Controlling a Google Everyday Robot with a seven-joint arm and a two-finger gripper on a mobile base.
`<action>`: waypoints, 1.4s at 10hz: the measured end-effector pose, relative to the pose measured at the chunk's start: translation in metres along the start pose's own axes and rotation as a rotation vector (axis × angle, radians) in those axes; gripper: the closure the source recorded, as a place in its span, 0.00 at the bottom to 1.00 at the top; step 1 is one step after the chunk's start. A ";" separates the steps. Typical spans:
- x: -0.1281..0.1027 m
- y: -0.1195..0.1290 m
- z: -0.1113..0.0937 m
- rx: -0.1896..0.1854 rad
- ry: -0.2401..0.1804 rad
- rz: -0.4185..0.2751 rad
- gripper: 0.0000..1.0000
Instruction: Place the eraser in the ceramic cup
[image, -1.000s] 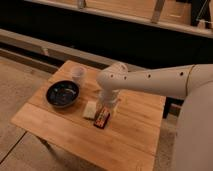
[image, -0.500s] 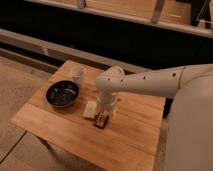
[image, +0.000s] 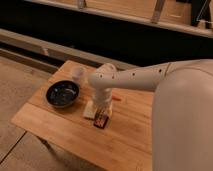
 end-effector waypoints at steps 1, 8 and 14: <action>-0.011 -0.007 -0.009 0.009 -0.017 0.018 0.35; -0.022 -0.013 0.005 0.021 0.011 0.052 0.35; -0.023 -0.006 0.024 0.025 0.042 0.032 0.35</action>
